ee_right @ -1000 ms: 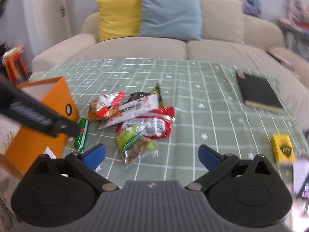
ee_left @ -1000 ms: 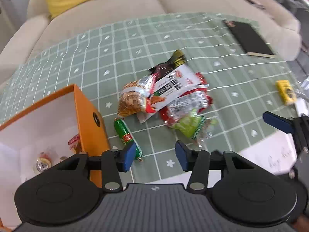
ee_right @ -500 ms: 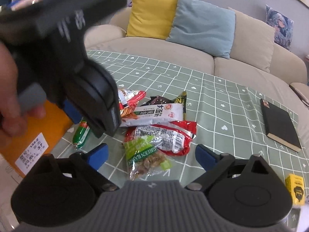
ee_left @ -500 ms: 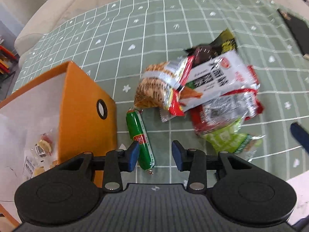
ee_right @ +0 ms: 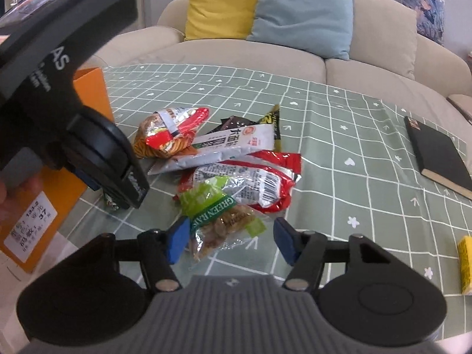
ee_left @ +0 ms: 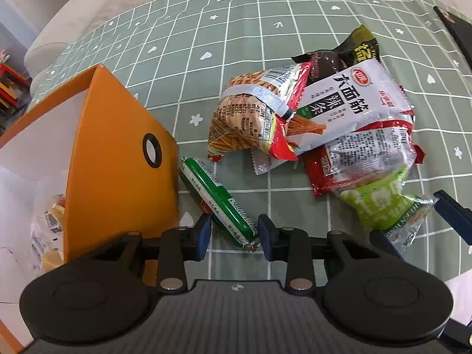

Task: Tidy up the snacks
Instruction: 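Reach left tool to the green sausage while right tool approaches the green raisin bag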

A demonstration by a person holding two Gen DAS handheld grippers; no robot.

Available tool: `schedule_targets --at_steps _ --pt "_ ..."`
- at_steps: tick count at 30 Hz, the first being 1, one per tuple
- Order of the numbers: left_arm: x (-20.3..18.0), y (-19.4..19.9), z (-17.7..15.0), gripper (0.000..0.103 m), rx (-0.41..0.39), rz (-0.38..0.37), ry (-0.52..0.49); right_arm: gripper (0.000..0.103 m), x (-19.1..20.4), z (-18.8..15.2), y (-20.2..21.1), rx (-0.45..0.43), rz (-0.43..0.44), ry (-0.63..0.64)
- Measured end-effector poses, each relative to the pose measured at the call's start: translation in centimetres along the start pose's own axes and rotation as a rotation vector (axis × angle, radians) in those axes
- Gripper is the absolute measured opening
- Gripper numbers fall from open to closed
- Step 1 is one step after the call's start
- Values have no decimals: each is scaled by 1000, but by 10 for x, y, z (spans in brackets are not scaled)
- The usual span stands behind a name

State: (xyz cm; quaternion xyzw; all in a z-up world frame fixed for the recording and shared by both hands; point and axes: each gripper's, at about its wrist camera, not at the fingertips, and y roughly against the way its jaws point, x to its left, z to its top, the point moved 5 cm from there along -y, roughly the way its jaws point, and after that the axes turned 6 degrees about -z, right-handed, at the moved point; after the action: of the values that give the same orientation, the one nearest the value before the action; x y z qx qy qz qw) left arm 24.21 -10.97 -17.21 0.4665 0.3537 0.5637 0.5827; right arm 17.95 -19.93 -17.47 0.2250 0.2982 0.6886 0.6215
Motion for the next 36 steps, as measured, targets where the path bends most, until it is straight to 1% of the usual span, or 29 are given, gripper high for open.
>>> schedule_targets --at_steps 2,6,9,13,15,17,18,20,22,24,27,28,29,32,36 --pt "0 1 -2 38 -6 -25 -8 56 -1 -2 2 13 -9 -3" --pt "-6 8 -13 37 -6 -108 -50 56 -9 -8 9 60 -19 -42" --pt "-15 14 -24 36 -13 -161 -111 56 -15 -14 18 94 -28 -73" --pt "-26 21 -36 36 -28 -202 -202 57 -22 -23 29 111 -54 -90" --pt "-31 22 -40 36 -42 -204 -232 59 -24 -25 30 102 -58 -89" --pt "-34 23 -41 37 -49 -207 -241 61 -24 -25 30 86 -58 -81" --pt "-32 20 -39 38 -48 -212 -234 62 -23 -24 31 68 -60 -67" --pt "-31 18 -38 47 -53 -228 -211 67 -20 -23 33 28 -72 -18" --pt "-30 17 -38 50 -60 -250 -191 70 -16 -23 33 -7 -76 26" --pt "-29 14 -36 52 -67 -263 -173 74 -14 -23 31 -32 -76 52" --pt "-31 12 -36 52 -83 -270 -174 73 -13 -23 26 -45 -77 63" --pt "-33 12 -36 52 -89 -270 -185 71 -13 -23 24 -35 -78 60" --pt "-34 12 -37 47 -94 -277 -195 66 -14 -24 22 -23 -75 53" --pt "-35 14 -38 37 -100 -302 -195 65 -17 -24 22 -16 -77 27" --pt "-35 15 -40 34 -116 -305 -193 62 -19 -25 22 4 -75 -5"
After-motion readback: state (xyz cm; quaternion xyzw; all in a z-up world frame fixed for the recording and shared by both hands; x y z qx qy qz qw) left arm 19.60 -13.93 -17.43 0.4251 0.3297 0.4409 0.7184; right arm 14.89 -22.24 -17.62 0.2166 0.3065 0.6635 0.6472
